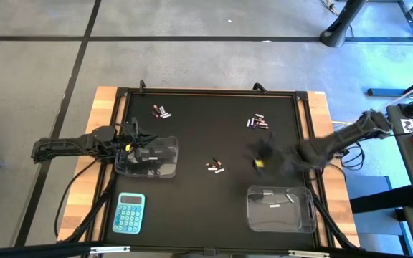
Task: Sort batteries
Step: Put the white battery into the right transparent bin
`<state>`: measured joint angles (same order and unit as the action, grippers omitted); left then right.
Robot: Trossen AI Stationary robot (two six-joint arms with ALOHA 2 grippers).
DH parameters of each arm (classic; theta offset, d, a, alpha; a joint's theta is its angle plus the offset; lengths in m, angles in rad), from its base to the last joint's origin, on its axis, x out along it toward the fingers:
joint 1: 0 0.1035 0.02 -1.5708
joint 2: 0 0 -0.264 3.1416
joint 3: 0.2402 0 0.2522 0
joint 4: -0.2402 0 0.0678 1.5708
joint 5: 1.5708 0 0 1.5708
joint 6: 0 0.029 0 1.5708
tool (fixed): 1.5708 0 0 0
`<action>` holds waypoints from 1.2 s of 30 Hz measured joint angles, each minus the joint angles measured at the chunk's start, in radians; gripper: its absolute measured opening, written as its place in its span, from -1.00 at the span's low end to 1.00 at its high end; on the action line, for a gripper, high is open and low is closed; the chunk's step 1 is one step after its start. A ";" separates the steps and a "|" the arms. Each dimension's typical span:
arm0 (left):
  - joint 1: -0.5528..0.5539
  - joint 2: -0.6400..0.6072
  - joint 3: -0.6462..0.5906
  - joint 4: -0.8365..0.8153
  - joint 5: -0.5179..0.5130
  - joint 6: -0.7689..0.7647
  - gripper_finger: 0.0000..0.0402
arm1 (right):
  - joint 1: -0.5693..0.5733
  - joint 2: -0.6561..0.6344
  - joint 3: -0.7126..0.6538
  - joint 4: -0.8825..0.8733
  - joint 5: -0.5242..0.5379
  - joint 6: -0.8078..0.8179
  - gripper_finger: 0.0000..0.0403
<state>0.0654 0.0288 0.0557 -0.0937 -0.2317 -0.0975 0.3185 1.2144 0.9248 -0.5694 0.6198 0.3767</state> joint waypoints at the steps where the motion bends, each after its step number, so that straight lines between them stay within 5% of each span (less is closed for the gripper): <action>1: 0.000 0.000 0.000 0.000 0.000 0.000 -1.00 | -0.077 0.001 -0.036 0.019 -0.050 -0.055 -0.12; 7: 0.000 0.000 0.000 0.000 0.000 0.000 -1.00 | -0.520 0.002 -0.275 0.407 -0.373 -0.264 -0.12; 11: 0.000 0.000 0.000 0.000 0.000 0.000 -1.00 | -0.680 0.024 -0.342 0.538 -0.403 -0.174 -0.12; 19: 0.000 0.000 0.000 0.000 0.000 0.000 -1.00 | -0.644 0.249 -0.292 0.620 -0.134 0.065 -0.12; 26: 0.000 0.000 0.000 0.000 0.000 0.000 -1.00 | -0.646 0.445 -0.219 0.593 -0.157 0.251 -0.08; 36: 0.000 0.000 0.000 0.000 0.000 0.000 -1.00 | -0.646 0.505 -0.203 0.545 -0.135 0.332 0.07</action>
<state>0.0654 0.0284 0.0555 -0.0933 -0.2317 -0.0975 -0.3275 1.7192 0.7223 -0.0240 0.4850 0.7089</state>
